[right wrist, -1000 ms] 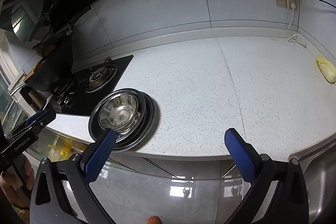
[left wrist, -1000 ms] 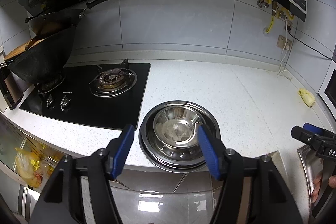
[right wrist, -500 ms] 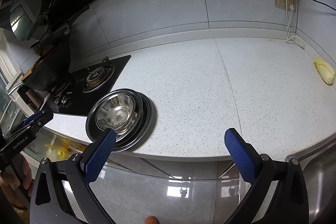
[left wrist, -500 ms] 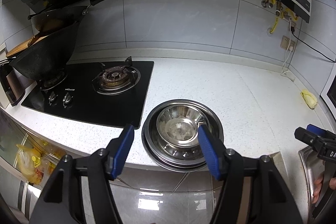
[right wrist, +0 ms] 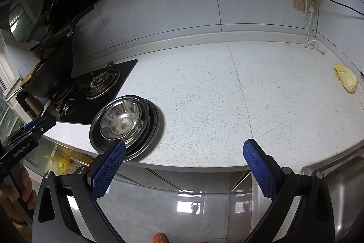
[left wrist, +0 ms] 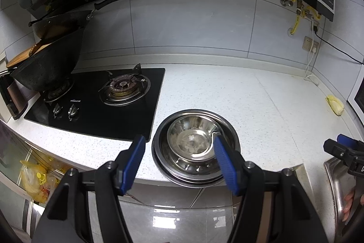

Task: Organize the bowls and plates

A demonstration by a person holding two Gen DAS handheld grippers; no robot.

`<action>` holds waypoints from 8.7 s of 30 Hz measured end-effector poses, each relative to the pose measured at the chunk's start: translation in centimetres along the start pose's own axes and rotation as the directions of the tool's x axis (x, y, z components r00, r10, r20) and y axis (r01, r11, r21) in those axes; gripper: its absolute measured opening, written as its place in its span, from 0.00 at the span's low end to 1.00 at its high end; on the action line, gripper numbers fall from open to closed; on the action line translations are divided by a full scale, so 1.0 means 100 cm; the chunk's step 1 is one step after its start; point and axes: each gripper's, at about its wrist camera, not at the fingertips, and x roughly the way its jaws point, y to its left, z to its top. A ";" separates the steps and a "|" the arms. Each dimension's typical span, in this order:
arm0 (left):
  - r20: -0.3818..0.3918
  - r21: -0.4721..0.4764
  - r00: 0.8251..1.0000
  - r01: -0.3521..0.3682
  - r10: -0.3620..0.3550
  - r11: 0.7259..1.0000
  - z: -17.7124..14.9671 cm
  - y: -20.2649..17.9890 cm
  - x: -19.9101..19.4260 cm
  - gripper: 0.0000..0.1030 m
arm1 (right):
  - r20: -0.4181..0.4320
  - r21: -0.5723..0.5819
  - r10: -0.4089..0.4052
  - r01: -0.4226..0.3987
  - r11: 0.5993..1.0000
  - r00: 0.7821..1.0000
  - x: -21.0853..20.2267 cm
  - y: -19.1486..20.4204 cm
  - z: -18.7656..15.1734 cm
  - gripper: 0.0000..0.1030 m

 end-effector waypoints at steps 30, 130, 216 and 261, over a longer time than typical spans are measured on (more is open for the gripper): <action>-0.016 0.055 0.997 0.075 -0.074 0.996 0.010 -0.039 0.012 0.59 | 0.038 0.044 -0.062 0.060 0.997 0.997 -0.019 -0.028 0.006 0.99; 0.015 0.058 0.999 0.045 -0.046 0.997 0.012 -0.039 -0.012 0.59 | 0.047 -0.025 -0.058 0.059 0.998 0.997 -0.028 -0.028 0.009 0.99; 0.065 0.077 0.996 0.050 -0.055 0.996 0.010 -0.044 -0.031 0.59 | 0.121 0.079 -0.090 0.080 0.994 0.989 -0.053 -0.041 0.000 0.99; 0.045 0.090 0.996 0.067 -0.071 0.994 0.011 -0.047 -0.023 0.59 | 0.108 0.076 -0.086 0.078 0.994 0.990 -0.047 -0.044 0.001 0.99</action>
